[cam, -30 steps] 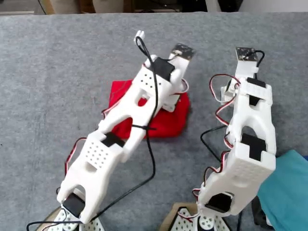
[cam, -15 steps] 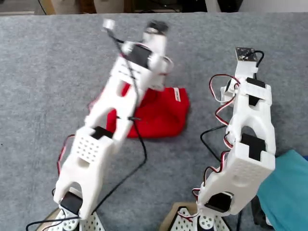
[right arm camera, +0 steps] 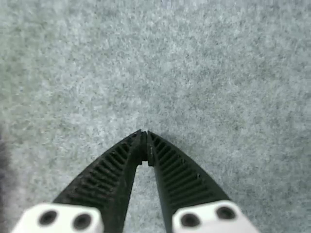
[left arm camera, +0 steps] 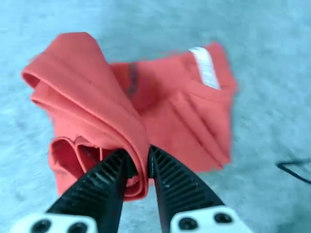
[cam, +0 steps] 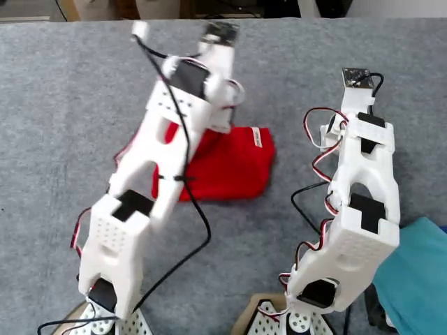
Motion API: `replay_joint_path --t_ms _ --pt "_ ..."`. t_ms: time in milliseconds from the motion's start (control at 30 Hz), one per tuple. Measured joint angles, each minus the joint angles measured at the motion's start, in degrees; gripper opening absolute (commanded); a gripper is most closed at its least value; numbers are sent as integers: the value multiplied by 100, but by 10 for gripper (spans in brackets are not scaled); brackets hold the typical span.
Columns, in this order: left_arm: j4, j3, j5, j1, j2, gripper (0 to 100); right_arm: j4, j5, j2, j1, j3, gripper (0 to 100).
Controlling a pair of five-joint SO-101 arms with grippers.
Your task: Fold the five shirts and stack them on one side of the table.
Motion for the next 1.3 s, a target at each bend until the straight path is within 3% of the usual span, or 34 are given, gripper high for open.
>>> replay_joint_path --t_ms 267,533,700,800,933,1100,1300 --pt "-941 62 299 563 862 19 0 0 0 0 0 9" --pt "-1037 -536 404 765 1978 29 0 0 0 0 0 9" --pt "-571 -1222 404 765 2198 248 0 0 0 0 0 9" --pt "-273 -1538 589 677 2207 299 0 0 0 0 0 9" --pt "-62 -2075 967 185 2207 235 0 0 0 0 0 6" --pt "-9 -2629 1029 -818 2207 9 18 97 0 0 0 5" --pt "-9 -2066 1046 -1099 2207 19 1451 730 0 -589 -1178 5"
